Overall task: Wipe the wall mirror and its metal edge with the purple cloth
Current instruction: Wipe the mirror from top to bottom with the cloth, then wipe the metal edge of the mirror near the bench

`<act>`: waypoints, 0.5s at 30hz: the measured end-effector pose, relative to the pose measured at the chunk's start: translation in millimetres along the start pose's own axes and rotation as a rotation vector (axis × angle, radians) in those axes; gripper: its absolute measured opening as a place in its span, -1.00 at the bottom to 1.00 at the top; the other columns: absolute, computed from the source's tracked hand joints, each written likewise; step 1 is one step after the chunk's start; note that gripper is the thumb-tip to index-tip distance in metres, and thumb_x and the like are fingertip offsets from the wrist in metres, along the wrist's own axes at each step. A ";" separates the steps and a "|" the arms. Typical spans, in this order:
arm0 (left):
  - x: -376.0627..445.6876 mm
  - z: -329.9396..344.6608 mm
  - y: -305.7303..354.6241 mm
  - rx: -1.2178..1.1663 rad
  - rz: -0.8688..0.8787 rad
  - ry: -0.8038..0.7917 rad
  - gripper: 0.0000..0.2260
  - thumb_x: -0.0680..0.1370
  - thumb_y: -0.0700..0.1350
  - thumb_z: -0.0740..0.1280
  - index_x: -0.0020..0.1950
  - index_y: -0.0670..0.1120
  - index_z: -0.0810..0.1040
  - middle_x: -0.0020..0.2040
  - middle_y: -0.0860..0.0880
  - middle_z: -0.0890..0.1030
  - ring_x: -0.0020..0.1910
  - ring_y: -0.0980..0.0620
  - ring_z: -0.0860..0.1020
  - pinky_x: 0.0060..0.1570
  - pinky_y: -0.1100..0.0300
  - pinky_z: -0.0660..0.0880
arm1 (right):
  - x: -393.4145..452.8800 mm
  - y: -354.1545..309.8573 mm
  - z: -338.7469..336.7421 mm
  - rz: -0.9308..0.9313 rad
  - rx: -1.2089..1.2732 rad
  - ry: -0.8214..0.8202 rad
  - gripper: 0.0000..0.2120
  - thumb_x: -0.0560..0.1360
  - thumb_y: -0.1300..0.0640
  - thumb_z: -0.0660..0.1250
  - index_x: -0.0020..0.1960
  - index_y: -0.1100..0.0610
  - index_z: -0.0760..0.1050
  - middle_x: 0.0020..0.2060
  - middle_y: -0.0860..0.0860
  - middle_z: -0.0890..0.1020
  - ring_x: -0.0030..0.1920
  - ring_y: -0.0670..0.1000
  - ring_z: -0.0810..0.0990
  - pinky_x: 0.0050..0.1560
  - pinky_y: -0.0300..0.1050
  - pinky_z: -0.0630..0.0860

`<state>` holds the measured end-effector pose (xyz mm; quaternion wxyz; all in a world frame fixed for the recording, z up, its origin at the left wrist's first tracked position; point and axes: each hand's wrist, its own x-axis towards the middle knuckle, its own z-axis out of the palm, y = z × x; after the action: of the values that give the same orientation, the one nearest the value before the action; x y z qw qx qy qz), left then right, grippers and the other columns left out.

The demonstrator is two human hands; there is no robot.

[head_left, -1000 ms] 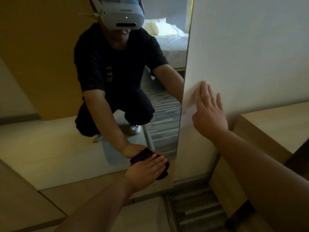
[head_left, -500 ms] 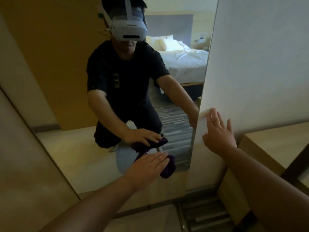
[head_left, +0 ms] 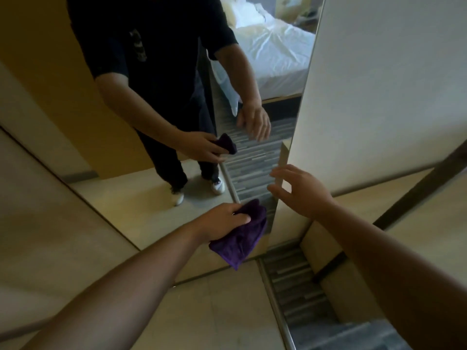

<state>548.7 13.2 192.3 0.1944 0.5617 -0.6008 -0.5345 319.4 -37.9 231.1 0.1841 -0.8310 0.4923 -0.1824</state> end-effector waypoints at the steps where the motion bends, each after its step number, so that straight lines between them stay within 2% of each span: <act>1: -13.3 -6.6 19.2 -0.065 -0.036 -0.032 -0.87 0.61 -0.07 0.34 0.13 0.04 0.61 0.09 -0.10 0.68 0.07 -0.09 0.65 0.19 -0.06 0.54 | -6.0 -17.6 -21.2 0.009 0.006 -0.053 -0.49 0.55 -0.23 0.23 0.41 -0.02 0.45 0.39 -0.06 0.48 0.34 -0.03 0.48 0.25 -0.16 0.38; 5: -57.7 -20.9 80.4 -0.160 -0.126 -0.144 -0.83 0.63 -0.12 0.31 0.20 -0.05 0.61 0.11 -0.16 0.68 0.09 -0.15 0.65 0.22 -0.07 0.55 | -35.3 -72.1 -76.9 0.014 -0.008 -0.243 -0.45 0.49 -0.26 0.35 0.42 -0.06 0.43 0.36 -0.10 0.49 0.32 -0.04 0.47 0.26 -0.11 0.41; 8: -92.5 -24.0 119.7 -0.111 -0.119 -0.246 -0.83 0.65 -0.15 0.27 0.19 -0.09 0.59 0.10 -0.16 0.67 0.06 -0.13 0.66 0.15 0.00 0.59 | -62.8 -105.0 -103.7 0.005 -0.012 -0.340 -0.42 0.46 -0.25 0.40 0.42 -0.12 0.39 0.32 -0.13 0.49 0.23 -0.12 0.49 0.13 -0.21 0.45; 10: -114.7 -21.9 141.3 -0.003 -0.101 -0.276 -0.86 0.65 -0.12 0.27 0.15 -0.03 0.59 0.07 -0.11 0.67 0.02 -0.08 0.67 0.11 0.04 0.61 | -82.5 -121.2 -116.8 0.006 -0.043 -0.347 -0.40 0.46 -0.19 0.43 0.44 -0.12 0.36 0.31 -0.12 0.50 0.19 -0.15 0.49 0.09 -0.26 0.45; 12: -131.9 -17.7 157.6 0.174 -0.060 -0.279 -0.87 0.65 -0.06 0.27 0.16 0.02 0.57 0.04 -0.06 0.66 -0.01 -0.04 0.66 0.08 0.05 0.62 | -100.7 -134.3 -128.3 0.018 -0.082 -0.332 -0.38 0.46 -0.15 0.44 0.46 -0.12 0.32 0.31 -0.12 0.50 0.20 -0.13 0.50 0.14 -0.20 0.48; 15: -154.8 -3.5 173.6 0.441 0.056 -0.341 -0.90 0.66 0.02 0.26 0.14 0.15 0.52 0.01 0.10 0.61 -0.04 0.10 0.60 -0.07 0.22 0.55 | -130.9 -151.0 -143.4 0.061 -0.105 -0.361 -0.46 0.49 -0.10 0.43 0.42 -0.09 0.39 0.24 -0.11 0.55 0.17 -0.11 0.52 0.14 -0.18 0.47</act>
<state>515.9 113.2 399.8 -0.0215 0.4756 -0.7421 -0.4719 304.6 127.5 412.6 0.2313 -0.8433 0.4851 0.0011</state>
